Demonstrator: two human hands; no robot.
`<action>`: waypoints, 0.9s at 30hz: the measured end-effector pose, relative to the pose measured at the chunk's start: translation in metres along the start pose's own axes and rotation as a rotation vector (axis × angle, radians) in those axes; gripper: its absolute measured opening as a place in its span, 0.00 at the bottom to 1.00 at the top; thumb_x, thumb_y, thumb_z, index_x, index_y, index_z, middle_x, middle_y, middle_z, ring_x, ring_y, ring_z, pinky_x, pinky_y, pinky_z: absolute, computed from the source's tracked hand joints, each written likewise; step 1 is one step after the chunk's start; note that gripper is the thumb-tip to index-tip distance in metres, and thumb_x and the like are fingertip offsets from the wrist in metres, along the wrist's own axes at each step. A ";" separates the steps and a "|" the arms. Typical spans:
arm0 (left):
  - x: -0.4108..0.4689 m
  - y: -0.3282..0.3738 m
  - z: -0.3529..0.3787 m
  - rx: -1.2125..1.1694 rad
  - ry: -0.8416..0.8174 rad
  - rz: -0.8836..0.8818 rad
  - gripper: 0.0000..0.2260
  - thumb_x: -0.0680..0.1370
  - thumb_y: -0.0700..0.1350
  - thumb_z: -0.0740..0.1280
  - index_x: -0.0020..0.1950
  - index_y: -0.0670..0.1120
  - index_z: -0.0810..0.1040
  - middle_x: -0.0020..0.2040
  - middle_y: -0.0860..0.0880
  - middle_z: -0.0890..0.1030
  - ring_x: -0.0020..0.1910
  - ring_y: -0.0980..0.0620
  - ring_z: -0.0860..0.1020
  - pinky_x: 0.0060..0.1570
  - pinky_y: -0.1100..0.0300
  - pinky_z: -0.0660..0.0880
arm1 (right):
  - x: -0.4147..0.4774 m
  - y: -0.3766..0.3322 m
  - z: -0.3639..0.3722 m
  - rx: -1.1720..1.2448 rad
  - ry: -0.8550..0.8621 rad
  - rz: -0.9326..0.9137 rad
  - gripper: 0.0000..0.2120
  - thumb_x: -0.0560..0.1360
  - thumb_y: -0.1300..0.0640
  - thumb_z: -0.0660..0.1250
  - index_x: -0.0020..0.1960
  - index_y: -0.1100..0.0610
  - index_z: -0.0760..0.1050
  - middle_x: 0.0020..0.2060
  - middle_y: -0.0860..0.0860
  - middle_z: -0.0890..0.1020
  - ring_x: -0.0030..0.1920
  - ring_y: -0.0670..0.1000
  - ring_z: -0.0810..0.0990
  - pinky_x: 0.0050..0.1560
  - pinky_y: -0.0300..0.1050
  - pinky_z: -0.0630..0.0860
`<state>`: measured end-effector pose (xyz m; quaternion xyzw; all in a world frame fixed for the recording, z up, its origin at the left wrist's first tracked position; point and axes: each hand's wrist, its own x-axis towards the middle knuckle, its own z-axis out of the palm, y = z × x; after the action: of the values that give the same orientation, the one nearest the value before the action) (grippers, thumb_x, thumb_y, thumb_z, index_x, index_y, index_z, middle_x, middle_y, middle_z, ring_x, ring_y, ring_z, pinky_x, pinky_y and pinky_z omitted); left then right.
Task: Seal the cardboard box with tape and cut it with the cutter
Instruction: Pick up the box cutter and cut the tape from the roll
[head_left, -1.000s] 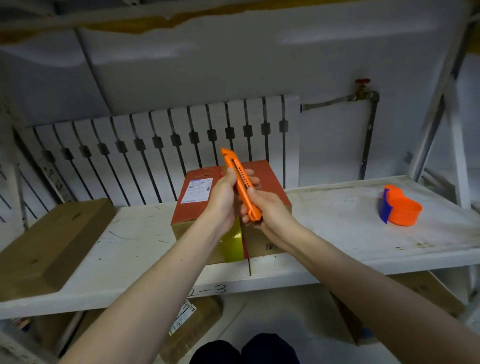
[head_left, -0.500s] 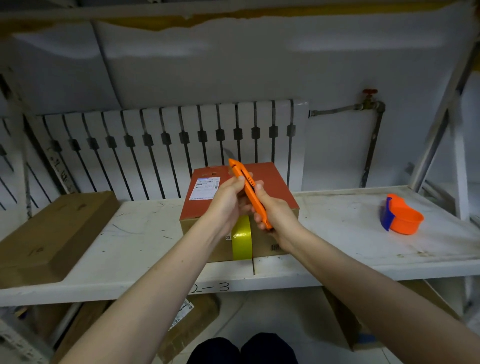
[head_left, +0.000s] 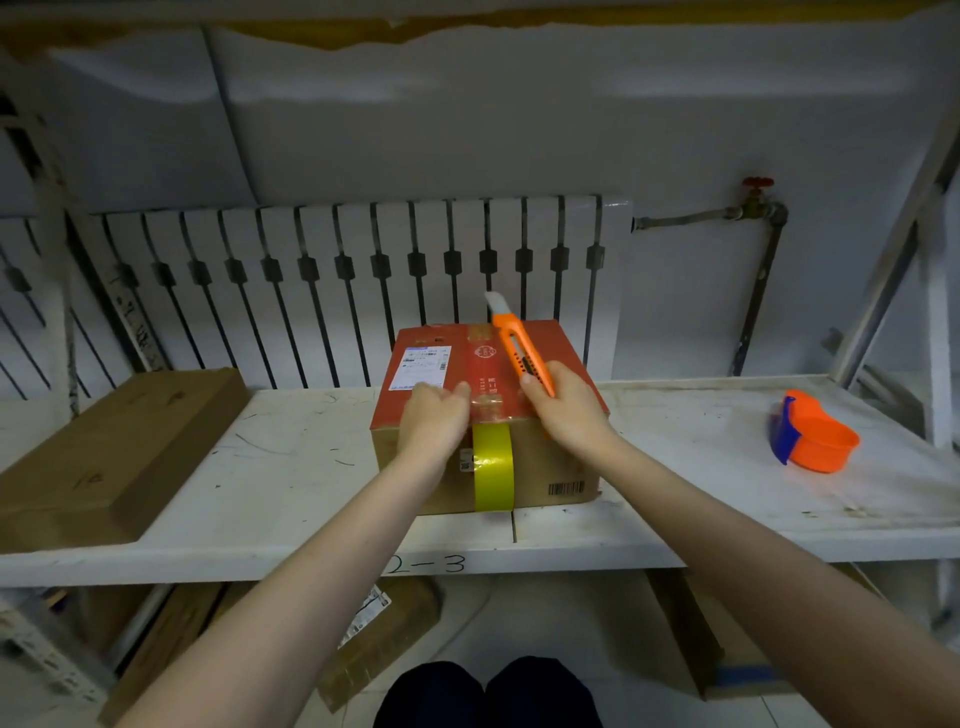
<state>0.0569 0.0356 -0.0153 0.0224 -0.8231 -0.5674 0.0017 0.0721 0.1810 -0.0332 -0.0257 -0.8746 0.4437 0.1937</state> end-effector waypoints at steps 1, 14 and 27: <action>-0.003 -0.006 0.001 0.003 -0.050 -0.062 0.14 0.79 0.53 0.61 0.59 0.46 0.73 0.55 0.48 0.77 0.58 0.44 0.74 0.53 0.54 0.68 | 0.004 0.002 0.001 -0.080 -0.057 -0.046 0.08 0.80 0.51 0.58 0.48 0.55 0.70 0.36 0.47 0.74 0.34 0.45 0.73 0.30 0.33 0.66; -0.033 -0.060 0.037 -0.062 -0.074 -0.121 0.15 0.80 0.53 0.59 0.49 0.44 0.78 0.51 0.42 0.82 0.52 0.40 0.78 0.58 0.49 0.74 | 0.030 0.006 0.015 -0.624 -0.389 -0.163 0.15 0.79 0.43 0.54 0.55 0.53 0.69 0.40 0.51 0.76 0.39 0.53 0.75 0.38 0.47 0.68; -0.017 -0.077 0.037 -0.135 -0.154 -0.255 0.10 0.77 0.47 0.66 0.57 0.45 0.74 0.52 0.47 0.78 0.48 0.47 0.76 0.48 0.58 0.77 | 0.028 0.014 0.019 -0.492 -0.420 -0.120 0.12 0.79 0.44 0.55 0.50 0.52 0.69 0.42 0.52 0.78 0.41 0.54 0.78 0.40 0.49 0.74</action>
<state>0.0759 0.0438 -0.0996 0.0830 -0.7712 -0.6172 -0.1321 0.0373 0.1808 -0.0449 0.0719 -0.9763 0.2027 0.0230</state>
